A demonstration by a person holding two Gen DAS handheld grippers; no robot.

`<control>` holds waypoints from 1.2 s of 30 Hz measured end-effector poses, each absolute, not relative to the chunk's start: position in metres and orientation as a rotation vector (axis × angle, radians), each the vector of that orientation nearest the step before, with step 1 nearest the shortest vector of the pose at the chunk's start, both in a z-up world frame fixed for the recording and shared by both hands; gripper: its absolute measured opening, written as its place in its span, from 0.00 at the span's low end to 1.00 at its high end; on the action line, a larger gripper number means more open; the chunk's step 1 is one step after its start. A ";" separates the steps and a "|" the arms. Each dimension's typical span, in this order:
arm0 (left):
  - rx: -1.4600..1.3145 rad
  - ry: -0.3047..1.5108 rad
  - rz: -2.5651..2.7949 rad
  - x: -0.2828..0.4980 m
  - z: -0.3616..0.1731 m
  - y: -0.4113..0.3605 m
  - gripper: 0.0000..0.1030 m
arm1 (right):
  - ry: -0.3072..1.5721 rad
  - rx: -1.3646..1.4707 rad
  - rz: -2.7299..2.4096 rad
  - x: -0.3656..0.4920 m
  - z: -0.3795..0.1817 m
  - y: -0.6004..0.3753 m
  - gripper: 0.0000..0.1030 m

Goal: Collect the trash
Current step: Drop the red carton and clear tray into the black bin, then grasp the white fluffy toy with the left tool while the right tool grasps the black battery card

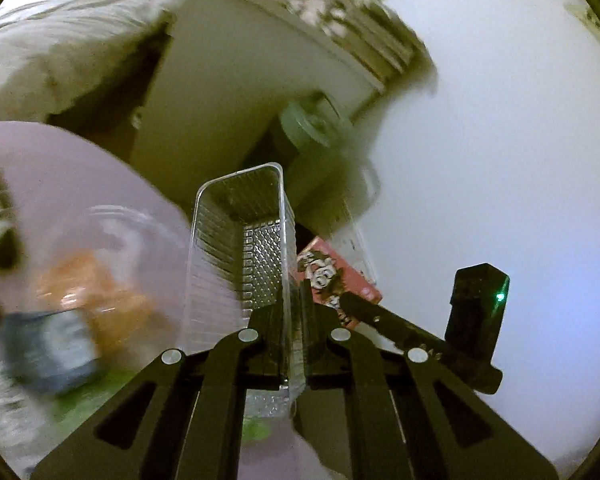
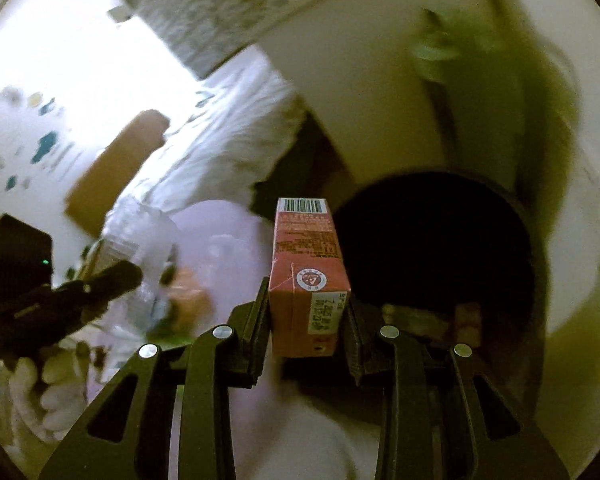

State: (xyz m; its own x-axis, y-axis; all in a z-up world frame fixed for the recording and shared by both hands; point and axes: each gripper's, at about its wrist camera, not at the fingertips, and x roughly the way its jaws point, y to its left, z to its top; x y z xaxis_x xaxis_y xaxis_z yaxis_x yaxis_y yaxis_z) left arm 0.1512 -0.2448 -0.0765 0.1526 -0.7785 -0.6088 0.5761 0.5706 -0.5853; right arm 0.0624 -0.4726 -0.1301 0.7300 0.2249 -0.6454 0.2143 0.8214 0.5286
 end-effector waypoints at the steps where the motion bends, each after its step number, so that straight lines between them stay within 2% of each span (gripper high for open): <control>1: -0.223 1.034 -0.993 0.152 -0.078 -0.255 0.07 | 0.771 0.632 -0.018 0.060 -0.137 -0.480 0.32; 7: -0.146 1.094 -1.030 0.151 -0.097 -0.310 0.07 | 0.812 0.659 -0.107 0.049 -0.165 -0.504 0.32; 10: -0.096 1.098 -1.016 0.151 -0.103 -0.325 0.12 | 0.829 0.648 -0.146 0.044 -0.172 -0.512 0.34; 11: -0.073 1.100 -1.002 0.150 -0.103 -0.329 0.25 | 0.835 0.639 -0.164 0.042 -0.173 -0.514 0.45; 12: -0.046 1.096 -0.976 0.149 -0.102 -0.331 0.55 | 0.834 0.633 -0.176 0.041 -0.173 -0.515 0.57; 14: -0.042 1.042 -0.923 0.142 -0.093 -0.323 0.91 | 0.809 0.616 -0.197 0.032 -0.169 -0.516 0.74; 24: -0.070 0.901 -0.800 0.137 -0.054 -0.241 0.92 | 0.781 0.559 -0.060 0.056 -0.147 -0.473 0.76; 30: -0.147 0.825 -0.605 0.155 -0.040 -0.142 0.92 | 0.800 0.431 0.089 0.099 -0.123 -0.407 0.76; 36: -0.243 0.823 -0.363 0.189 -0.053 -0.041 0.92 | 0.830 0.300 0.229 0.155 -0.101 -0.328 0.76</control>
